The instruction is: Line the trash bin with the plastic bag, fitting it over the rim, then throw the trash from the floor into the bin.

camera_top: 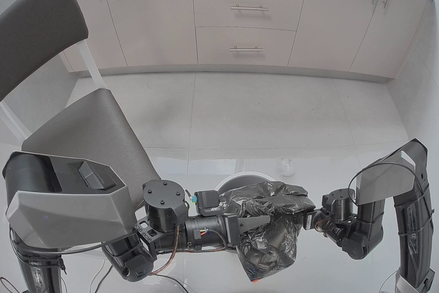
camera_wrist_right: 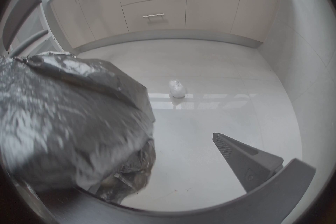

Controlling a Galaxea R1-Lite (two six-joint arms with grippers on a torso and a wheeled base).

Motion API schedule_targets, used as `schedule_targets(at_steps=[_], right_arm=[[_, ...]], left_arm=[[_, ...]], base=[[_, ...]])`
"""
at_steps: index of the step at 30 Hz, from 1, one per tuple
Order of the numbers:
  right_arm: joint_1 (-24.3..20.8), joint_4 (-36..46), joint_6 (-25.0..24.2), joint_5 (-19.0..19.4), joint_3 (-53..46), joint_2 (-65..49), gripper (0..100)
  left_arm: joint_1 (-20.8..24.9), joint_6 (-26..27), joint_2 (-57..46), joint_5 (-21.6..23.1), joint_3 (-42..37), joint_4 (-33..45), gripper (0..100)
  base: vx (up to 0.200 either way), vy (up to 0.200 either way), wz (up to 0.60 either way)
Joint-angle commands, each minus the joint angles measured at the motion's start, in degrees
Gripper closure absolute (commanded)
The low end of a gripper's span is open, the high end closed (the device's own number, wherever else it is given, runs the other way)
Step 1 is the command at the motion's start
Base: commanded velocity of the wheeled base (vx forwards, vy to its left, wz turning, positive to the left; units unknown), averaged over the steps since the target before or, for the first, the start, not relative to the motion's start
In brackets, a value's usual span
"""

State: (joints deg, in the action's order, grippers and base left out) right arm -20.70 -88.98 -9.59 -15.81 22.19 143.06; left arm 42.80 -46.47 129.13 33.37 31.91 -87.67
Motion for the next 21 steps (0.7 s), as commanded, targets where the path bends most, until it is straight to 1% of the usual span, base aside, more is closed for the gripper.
schedule_targets(at_steps=[1, 7, 13, 16, 17, 18, 19, 20, 21], right_arm=[[0.48, -1.02, 0.01, -0.18, -3.11, -1.82, 0], [0.40, -1.02, 0.01, 0.25, -4.08, -1.29, 0], [-1.27, -1.02, -0.25, 0.69, -1.97, -1.29, 0], [-4.26, -1.02, -1.13, 0.61, -0.92, -2.78, 0], [-4.61, -1.02, -1.30, 0.43, -0.92, -2.96, 0], [-7.07, -1.02, -2.53, 0.17, -1.18, -4.10, 0], [-8.48, -1.02, -3.50, -0.01, -1.36, -4.89, 0], [-9.62, -1.02, -4.12, -0.27, -1.53, -5.60, 0], [-9.80, -1.02, -4.20, -0.27, -1.62, -5.68, 0]], left_arm=[[0.00, 0.06, 0.06, -0.06, -0.01, -0.04, 100], [0.00, 0.15, 0.06, -0.06, -0.01, -0.04, 100], [-0.09, 0.42, 0.59, -0.14, 0.17, -0.04, 100], [-0.09, 0.59, 1.21, -0.23, 0.43, -0.04, 100], [-0.09, 0.59, 1.21, -0.23, 0.43, -0.04, 100], [-0.09, 0.68, 1.38, -0.23, 0.43, -0.04, 100], [-0.09, 0.68, 1.56, -0.32, 0.43, -0.04, 100], [-0.09, 0.68, 1.65, -0.41, 0.43, -0.04, 100], [-0.09, 0.68, 1.65, -0.41, 0.43, -0.04, 100]], base=[[0.000, 0.000, 0.00], [0.000, 0.000, 0.00], [0.000, 0.000, 0.00], [0.000, 0.000, 0.00], [0.000, 0.000, 0.00], [0.000, 0.000, 0.00], [0.000, 0.000, 0.00], [0.000, 0.000, 0.00], [0.000, 0.000, 0.00]])
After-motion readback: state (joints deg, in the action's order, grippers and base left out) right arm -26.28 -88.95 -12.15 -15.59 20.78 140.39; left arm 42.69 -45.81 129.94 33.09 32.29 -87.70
